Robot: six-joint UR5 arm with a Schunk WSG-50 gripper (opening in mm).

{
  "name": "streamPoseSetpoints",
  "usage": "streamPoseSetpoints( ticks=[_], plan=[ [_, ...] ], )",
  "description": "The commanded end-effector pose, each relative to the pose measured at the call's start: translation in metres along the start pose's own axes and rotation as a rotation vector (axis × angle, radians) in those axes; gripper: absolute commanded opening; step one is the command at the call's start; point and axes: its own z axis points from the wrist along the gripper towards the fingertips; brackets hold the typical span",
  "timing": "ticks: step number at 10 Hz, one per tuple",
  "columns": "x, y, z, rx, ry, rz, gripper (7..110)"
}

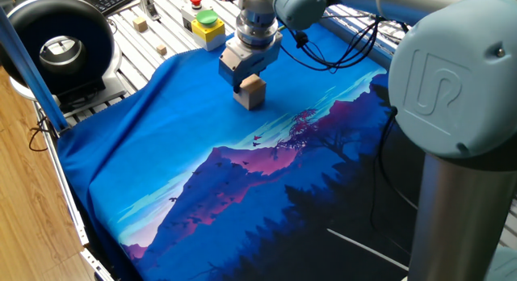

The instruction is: Hold a small block with the gripper and sweep it from left to right on the table

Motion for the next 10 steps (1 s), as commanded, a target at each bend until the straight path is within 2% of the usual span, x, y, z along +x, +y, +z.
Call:
streamPoseSetpoints(
  ticks=[1,2,3,6,10],
  plan=[
    [-0.002,0.015,-0.003,-0.024,-0.013,0.018,44],
    [-0.002,0.014,-0.008,-0.030,-0.013,0.011,44],
    [-0.002,0.014,-0.008,-0.031,-0.013,0.013,66],
    [-0.007,0.035,0.001,-0.024,-0.031,0.046,66],
    [-0.007,0.045,0.003,-0.027,-0.037,0.060,66]
  ],
)
